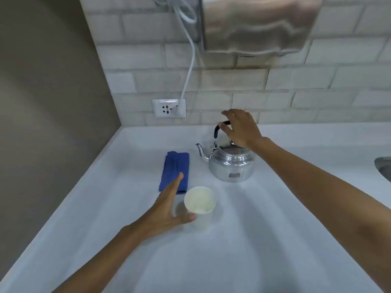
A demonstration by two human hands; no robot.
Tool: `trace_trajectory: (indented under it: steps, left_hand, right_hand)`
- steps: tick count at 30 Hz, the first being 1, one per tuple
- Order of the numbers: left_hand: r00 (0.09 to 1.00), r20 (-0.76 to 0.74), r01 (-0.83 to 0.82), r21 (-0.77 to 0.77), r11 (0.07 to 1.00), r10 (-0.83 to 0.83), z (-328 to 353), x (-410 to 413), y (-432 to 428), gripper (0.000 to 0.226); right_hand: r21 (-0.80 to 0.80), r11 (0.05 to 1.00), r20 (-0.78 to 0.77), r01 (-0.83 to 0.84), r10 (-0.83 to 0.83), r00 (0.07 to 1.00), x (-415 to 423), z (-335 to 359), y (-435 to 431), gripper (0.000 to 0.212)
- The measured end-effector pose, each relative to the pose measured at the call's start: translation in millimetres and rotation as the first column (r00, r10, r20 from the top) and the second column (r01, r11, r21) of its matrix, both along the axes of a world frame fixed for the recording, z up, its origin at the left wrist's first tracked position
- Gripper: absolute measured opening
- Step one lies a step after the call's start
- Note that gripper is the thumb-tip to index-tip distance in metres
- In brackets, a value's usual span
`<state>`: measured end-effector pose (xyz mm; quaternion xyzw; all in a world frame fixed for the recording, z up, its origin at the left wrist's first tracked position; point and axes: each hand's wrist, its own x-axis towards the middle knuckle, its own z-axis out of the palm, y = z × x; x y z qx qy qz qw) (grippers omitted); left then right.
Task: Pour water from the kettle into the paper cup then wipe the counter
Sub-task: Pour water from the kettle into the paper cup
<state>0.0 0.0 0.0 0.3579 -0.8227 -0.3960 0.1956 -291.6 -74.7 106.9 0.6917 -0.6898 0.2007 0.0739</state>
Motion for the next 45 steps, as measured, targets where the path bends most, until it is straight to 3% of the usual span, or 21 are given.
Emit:
trace_trajectory:
  steps: [3,7,10,14,20,27,39,45]
  left_hand:
    - [1.000,-0.004,-0.005,0.109,0.994,0.005,-9,-8,3,0.112]
    - [0.993,-0.114,-0.001,0.219,0.976,0.027,-24,-24,8,0.111]
    - [0.982,-0.177,-0.013,0.251,0.968,0.059,-29,-35,8,0.109]
    - [0.976,-0.166,-0.103,0.220,0.970,0.142,-32,-42,4,0.096]
    - [0.952,-0.184,-0.203,0.217,0.955,0.245,-33,-48,2,0.077]
    - [0.926,-0.224,-0.252,0.229,0.940,0.303,-36,-49,2,0.077]
    - [0.911,-0.240,-0.268,0.278,0.923,0.336,-38,-51,6,0.078]
    - [0.883,-0.251,-0.325,0.286,0.901,0.398,-37,-58,11,0.082]
  right_hand:
    - [-0.003,0.998,-0.004,0.068,-0.068,0.998,-6,-2,-8,0.049]
    - [0.087,0.986,0.107,0.143,-0.152,0.983,-11,0,-18,0.052]
    - [0.127,0.967,0.200,0.221,-0.243,0.949,-12,5,-27,0.061]
    - [0.107,0.956,0.163,0.275,-0.289,0.943,-11,3,-34,0.072]
    - [0.037,0.958,0.281,0.284,-0.283,0.917,-11,3,-35,0.049]
    - [0.053,0.955,0.332,0.292,-0.293,0.897,-8,7,-24,0.045]
    - [-0.167,0.983,0.293,0.078,-0.026,0.956,0,49,19,0.050]
    - [-0.189,0.982,0.108,-0.019,0.040,0.993,14,71,45,0.047]
